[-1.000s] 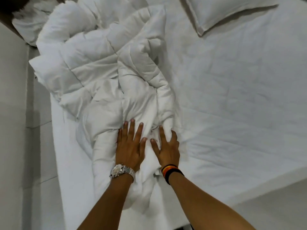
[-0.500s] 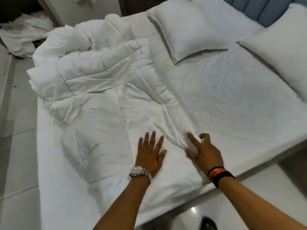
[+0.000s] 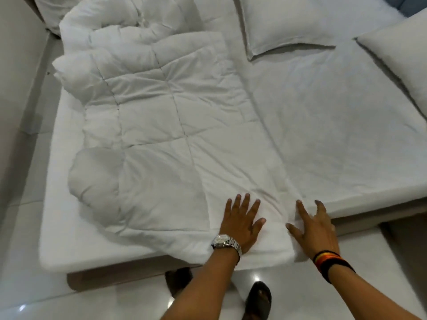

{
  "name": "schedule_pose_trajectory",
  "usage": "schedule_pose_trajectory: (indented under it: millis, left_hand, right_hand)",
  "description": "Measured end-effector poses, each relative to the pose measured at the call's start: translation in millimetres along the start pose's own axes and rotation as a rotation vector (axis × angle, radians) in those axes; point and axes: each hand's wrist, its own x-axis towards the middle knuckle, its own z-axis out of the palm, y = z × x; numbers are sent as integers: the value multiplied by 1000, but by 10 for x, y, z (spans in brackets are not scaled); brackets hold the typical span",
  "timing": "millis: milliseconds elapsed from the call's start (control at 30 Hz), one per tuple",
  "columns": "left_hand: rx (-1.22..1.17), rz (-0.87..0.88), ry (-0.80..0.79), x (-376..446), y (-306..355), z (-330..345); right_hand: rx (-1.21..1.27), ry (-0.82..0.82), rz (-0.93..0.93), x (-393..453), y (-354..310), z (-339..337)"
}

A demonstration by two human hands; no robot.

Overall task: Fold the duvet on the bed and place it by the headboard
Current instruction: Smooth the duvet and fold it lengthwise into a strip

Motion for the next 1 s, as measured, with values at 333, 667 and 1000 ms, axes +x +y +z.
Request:
schedule_pose_trajectory:
  millis: [333,667,1000]
  left_hand:
    - [-306,-711,879,-1313,-2208,-967]
    - [-979,-574,550,-768,-3620,-1275]
    - [-753,-766,625,-1588,-3284,-1465]
  right_hand:
    - [277,35,-557,-340,-2617,-24]
    - [269,-62,-568,-15,-4108,442]
    - [328,-35,-528,-351,-4028,195]
